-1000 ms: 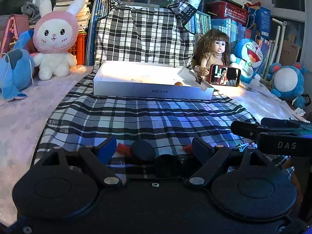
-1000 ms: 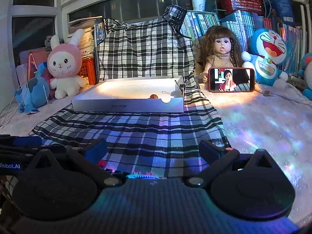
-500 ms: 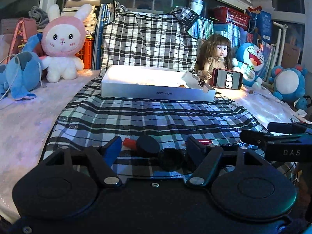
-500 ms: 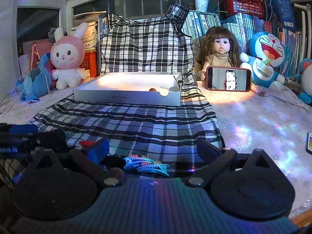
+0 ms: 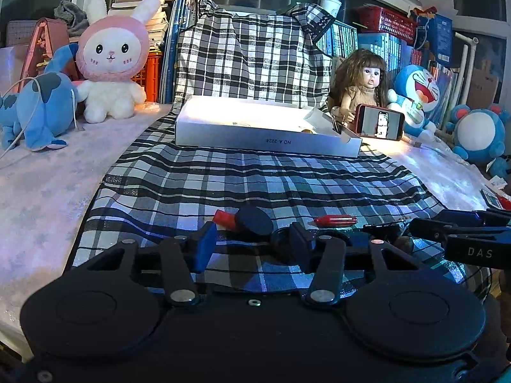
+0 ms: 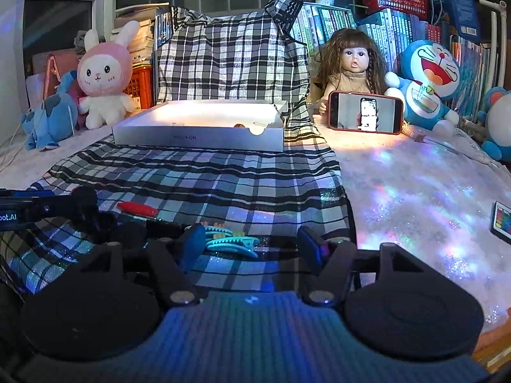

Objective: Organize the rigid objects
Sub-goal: 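Grasp a blue hair clip with the right tool while the left tool grasps a black round cap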

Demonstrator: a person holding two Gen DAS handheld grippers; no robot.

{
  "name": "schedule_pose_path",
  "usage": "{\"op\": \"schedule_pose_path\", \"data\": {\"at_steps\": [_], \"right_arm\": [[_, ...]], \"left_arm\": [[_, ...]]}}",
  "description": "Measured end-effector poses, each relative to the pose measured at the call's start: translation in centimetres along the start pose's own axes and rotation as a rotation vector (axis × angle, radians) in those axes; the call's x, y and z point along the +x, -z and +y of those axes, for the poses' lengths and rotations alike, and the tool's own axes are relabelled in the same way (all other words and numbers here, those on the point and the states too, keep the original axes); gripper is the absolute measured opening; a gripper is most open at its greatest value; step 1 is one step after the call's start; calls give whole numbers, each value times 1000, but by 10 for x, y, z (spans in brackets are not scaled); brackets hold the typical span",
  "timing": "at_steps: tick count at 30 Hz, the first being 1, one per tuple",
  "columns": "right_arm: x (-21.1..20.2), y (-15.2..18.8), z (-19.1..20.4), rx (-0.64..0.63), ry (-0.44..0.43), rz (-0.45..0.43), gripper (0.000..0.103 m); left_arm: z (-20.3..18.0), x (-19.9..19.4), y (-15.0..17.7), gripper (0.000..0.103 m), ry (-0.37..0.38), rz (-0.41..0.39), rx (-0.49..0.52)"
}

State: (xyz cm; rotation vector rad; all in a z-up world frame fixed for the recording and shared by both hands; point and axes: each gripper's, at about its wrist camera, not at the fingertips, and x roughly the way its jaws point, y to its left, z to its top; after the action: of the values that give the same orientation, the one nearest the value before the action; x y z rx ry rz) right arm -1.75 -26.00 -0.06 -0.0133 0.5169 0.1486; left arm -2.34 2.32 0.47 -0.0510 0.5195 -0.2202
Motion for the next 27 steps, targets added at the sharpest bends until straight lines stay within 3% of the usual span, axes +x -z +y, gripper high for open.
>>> {"op": "schedule_pose_path", "data": {"at_steps": [13,27], "right_arm": [[7,0,3,6,-9,25,51],[8,0,2,20,-15,25,43]], "left_arm": [[-1,5,3,47,-21,16,2],[-1,6,4,46,-22,18,0]]}}
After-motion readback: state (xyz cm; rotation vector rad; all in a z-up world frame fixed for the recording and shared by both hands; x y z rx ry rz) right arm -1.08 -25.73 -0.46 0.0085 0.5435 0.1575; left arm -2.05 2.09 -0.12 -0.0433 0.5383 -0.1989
